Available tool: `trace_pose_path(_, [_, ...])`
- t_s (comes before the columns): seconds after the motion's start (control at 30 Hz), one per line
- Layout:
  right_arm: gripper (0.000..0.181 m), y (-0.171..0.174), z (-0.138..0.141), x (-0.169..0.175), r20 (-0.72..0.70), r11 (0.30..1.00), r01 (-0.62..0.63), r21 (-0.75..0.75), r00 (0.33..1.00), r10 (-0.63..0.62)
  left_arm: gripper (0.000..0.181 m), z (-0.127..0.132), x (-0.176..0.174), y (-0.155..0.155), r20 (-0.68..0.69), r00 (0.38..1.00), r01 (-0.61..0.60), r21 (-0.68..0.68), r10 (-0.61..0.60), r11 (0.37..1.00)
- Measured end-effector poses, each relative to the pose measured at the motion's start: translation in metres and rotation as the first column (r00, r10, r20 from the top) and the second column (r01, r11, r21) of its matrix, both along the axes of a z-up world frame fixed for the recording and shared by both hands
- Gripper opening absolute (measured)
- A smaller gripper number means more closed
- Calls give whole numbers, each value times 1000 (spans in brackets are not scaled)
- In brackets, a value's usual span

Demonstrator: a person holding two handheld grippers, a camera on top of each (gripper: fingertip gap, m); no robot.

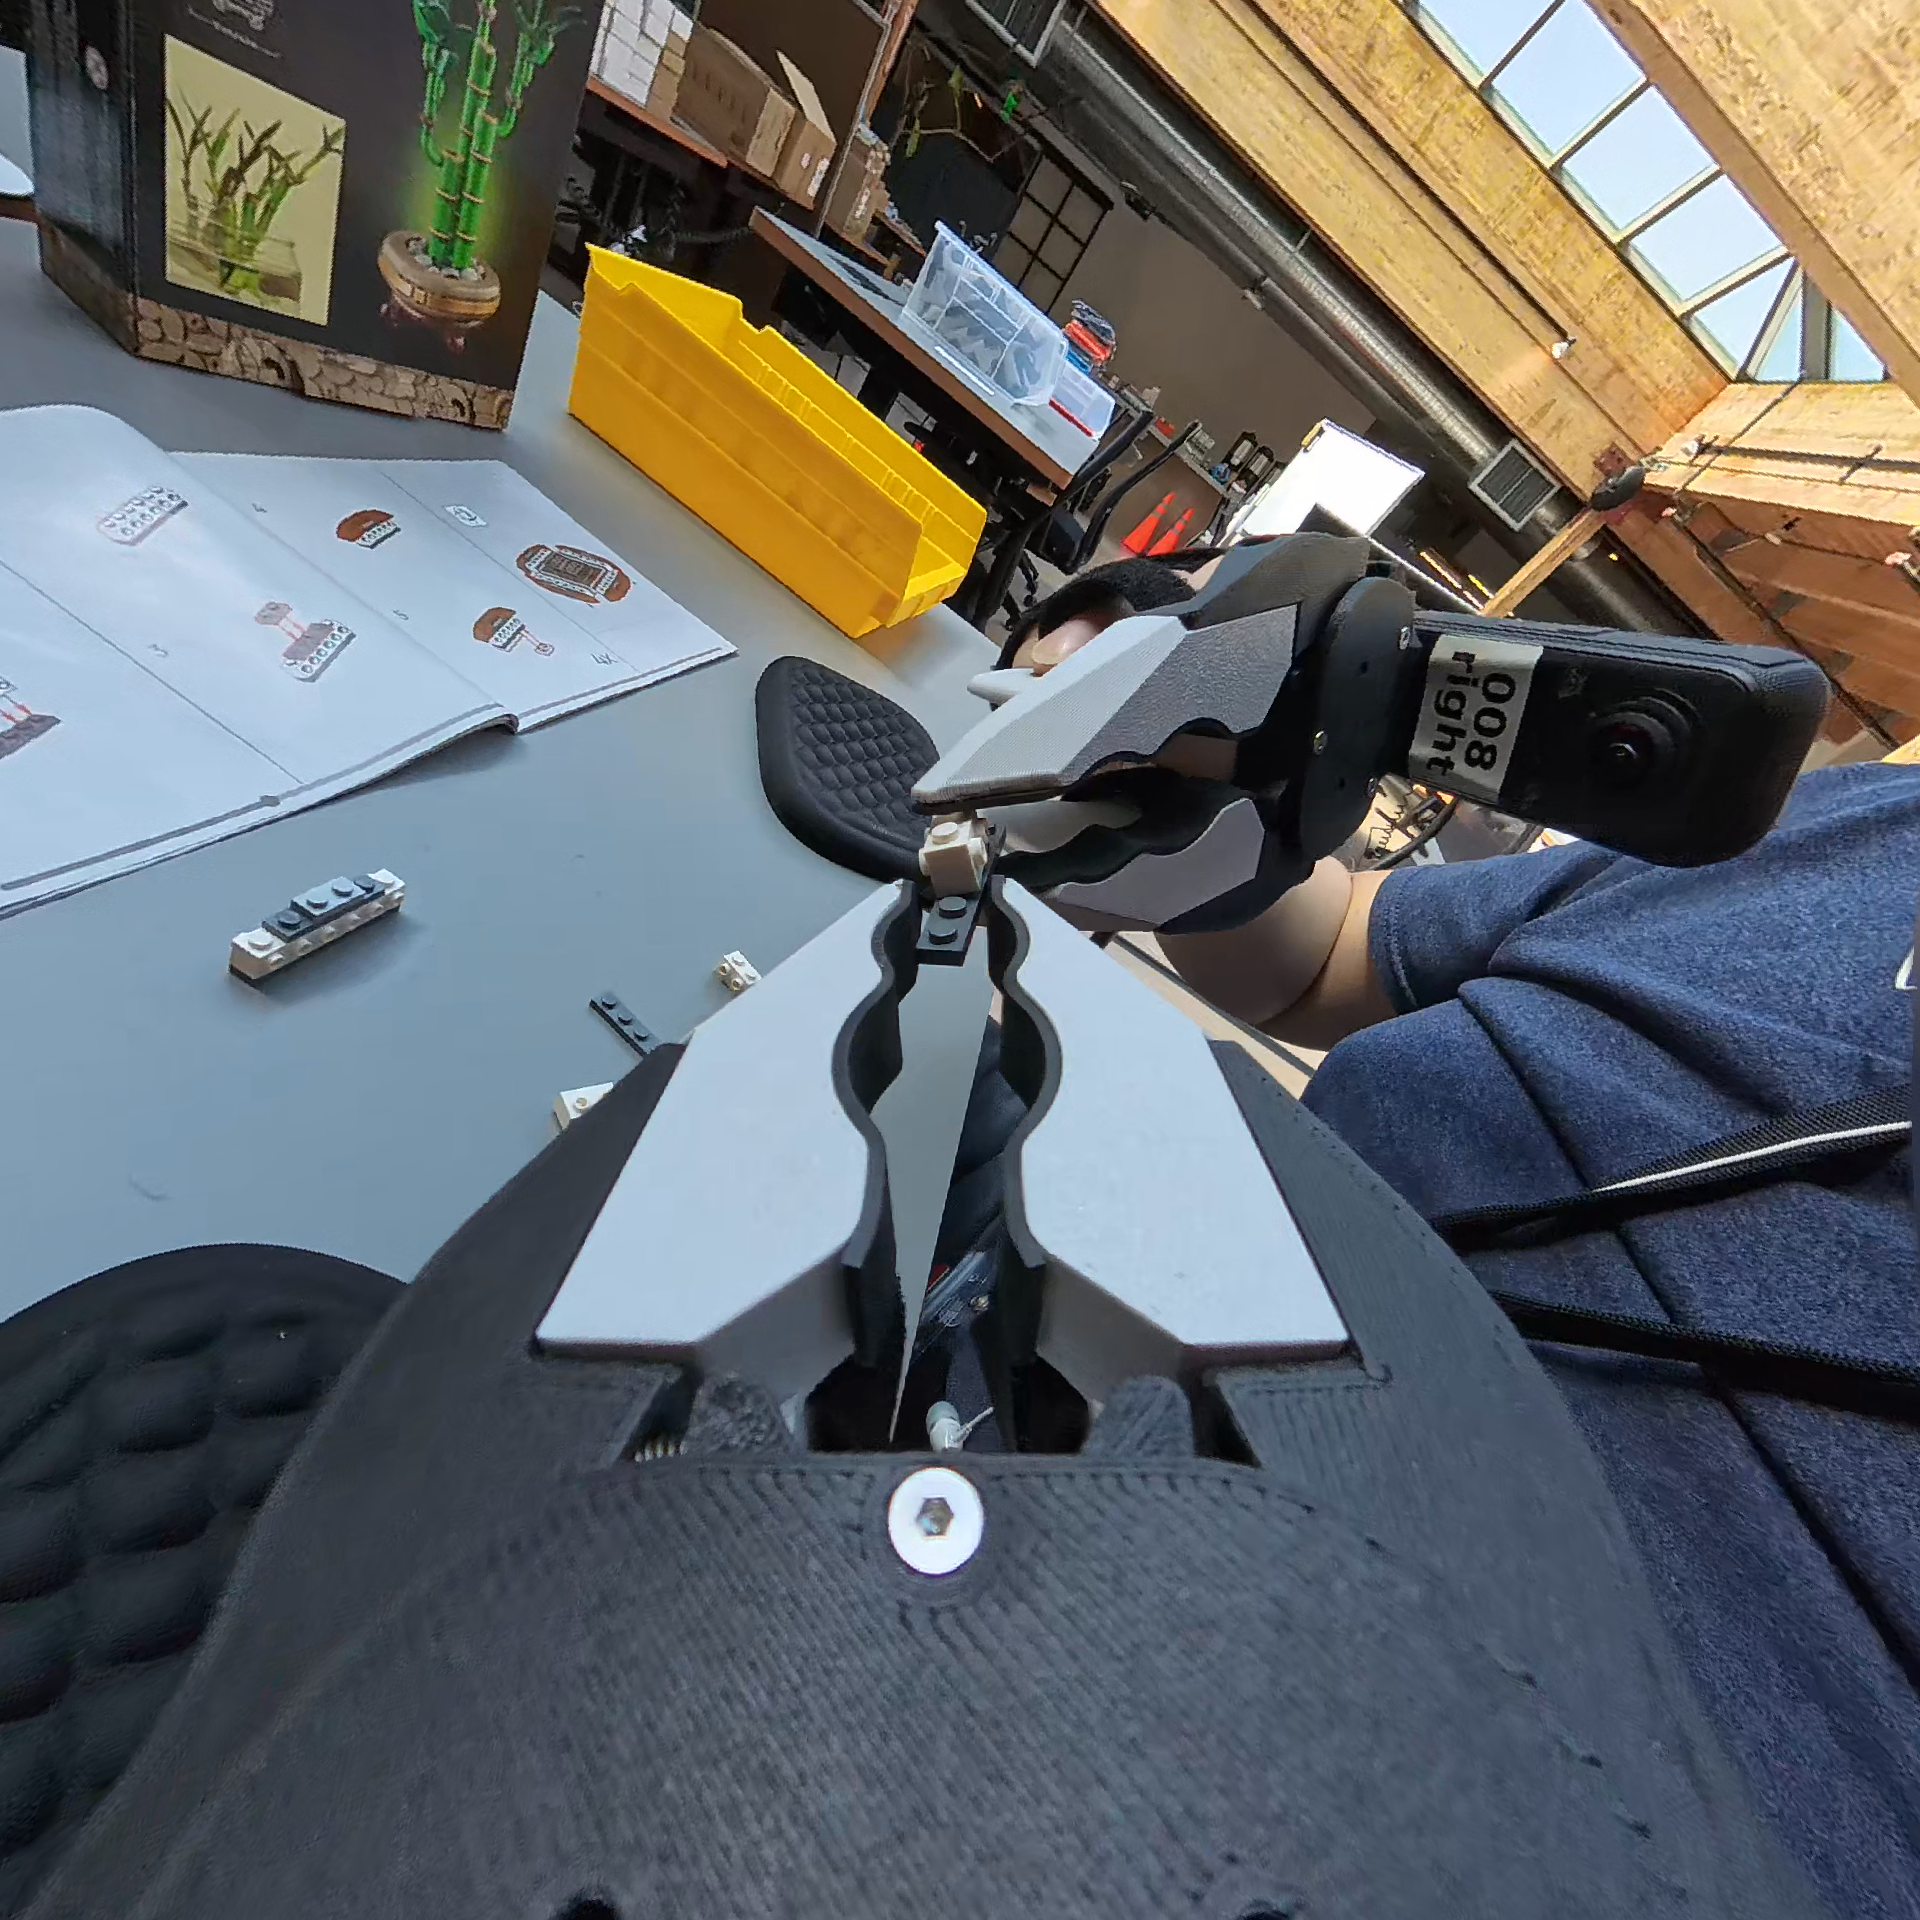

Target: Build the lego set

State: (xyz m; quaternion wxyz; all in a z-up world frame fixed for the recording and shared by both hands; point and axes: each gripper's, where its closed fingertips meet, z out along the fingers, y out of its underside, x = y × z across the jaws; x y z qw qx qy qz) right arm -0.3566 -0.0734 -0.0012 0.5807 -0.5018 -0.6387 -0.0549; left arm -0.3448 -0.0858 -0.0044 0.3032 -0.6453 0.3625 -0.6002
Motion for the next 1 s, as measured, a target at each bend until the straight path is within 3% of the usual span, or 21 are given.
trace_pose_path(0.37, [15, 11, -2, 3, 44, 995, 76, 67, 996, -79, 7, -2, 1, 11, -40, 993, -115, -17, 114, 993])
trace_pose_path(0.5, [15, 10, -6, 4, 68, 997, 58, 53, 996, -62, 8, -6, 2, 11, -70, 991, -112, 43, 115, 993])
trace_pose_path(0.6, [15, 9, -8, 4, 40, 999, 50, -7, 998, -50, 13, -8, -1, 5, -112, 992, -39, 152, 56, 988])
trace_pose_path(0.73, [15, 8, -11, 4, -23, 993, 34, -115, 999, -37, 35, -10, -12, 13, -204, 975, 5, 433, 92, 902])
trace_pose_path(0.83, [15, 3, -10, 0, -98, 976, -12, -217, 995, -9, 36, -13, -12, 17, -265, 955, 70, 635, 133, 769])
trace_pose_path(0.9, [15, 3, -11, 0, -113, 966, -21, -257, 994, -8, 35, -12, -8, 11, -284, 953, 127, 690, 104, 713])
trace_pose_path(1.0, [15, 1, -15, 0, -110, 955, -37, -293, 994, 5, 23, -4, -3, 7, -256, 964, 144, 722, 69, 677])
